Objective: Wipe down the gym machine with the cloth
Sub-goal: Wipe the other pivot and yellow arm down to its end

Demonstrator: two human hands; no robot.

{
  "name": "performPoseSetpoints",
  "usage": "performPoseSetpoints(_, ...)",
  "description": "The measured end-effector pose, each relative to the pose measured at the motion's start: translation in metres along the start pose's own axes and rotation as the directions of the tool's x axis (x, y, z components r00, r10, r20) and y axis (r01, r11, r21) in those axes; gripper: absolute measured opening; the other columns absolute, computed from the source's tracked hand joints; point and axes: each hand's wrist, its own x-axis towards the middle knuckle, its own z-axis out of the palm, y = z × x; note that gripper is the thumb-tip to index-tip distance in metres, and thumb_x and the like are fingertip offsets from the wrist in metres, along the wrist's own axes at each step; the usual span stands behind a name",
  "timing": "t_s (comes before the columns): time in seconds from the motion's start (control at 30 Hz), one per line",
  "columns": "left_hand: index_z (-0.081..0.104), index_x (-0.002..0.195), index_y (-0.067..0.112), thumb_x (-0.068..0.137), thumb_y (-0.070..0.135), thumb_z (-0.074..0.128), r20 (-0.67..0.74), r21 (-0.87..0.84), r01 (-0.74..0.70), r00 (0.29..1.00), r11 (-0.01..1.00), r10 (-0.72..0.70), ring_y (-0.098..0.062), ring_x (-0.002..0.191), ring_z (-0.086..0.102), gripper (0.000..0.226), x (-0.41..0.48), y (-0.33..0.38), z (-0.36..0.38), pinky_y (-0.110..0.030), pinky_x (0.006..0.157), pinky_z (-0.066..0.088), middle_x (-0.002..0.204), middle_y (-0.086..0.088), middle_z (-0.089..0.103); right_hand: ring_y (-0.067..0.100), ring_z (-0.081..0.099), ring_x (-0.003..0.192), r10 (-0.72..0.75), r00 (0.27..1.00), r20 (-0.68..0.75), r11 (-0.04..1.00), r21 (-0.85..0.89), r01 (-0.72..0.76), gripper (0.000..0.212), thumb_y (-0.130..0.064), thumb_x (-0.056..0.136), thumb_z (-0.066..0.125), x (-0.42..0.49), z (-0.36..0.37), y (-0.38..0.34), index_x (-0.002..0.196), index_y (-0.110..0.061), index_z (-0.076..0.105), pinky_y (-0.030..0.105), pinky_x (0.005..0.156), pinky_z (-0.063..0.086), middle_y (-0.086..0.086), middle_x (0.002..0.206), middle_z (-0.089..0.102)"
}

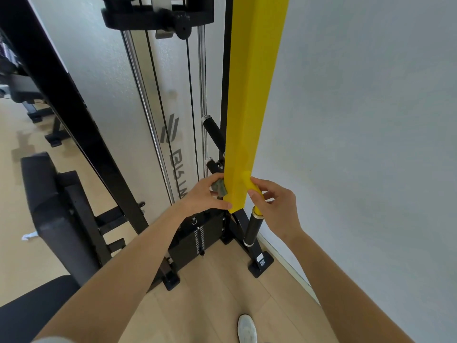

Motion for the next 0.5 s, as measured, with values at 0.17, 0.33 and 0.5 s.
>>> performPoseSetpoints(0.17,0.055,0.13,0.029,0.069,0.026,0.094,-0.155,0.141,-0.06,0.984,0.988,0.082,-0.004,0.105,0.063,0.072,0.003,-0.011,0.017,-0.025,0.089,0.054,0.118,0.008,0.064,0.008,0.063,0.084,-0.009,1.0,0.0,1.0,-0.011,0.009,0.03,-0.03,0.093,0.069,0.0,0.001,0.001,0.123,-0.024,0.071,0.009,0.072,0.05,-0.005,0.117,0.072)
performPoseSetpoints(0.33,0.059,0.131,0.021,0.068,0.029,0.093,-0.351,0.129,-0.159,0.916,0.979,0.194,-0.009,0.11,0.062,0.071,-0.002,-0.007,0.025,-0.026,0.092,0.054,0.12,0.005,0.063,0.007,0.063,0.084,-0.021,1.0,-0.007,1.0,-0.013,0.021,0.028,-0.03,0.093,0.069,-0.002,0.002,-0.001,0.121,-0.027,0.072,0.009,0.073,0.051,-0.009,0.115,0.072)
performPoseSetpoints(0.5,0.056,0.131,0.018,0.071,0.019,0.092,-0.438,0.145,-0.237,0.855,0.961,0.277,-0.002,0.111,0.059,0.07,-0.003,0.005,0.029,-0.016,0.092,0.052,0.119,0.014,0.059,0.005,0.062,0.083,-0.028,0.999,-0.015,0.999,-0.016,0.028,0.027,-0.029,0.094,0.069,-0.004,0.004,-0.003,0.12,-0.028,0.072,0.007,0.071,0.049,-0.013,0.113,0.07)
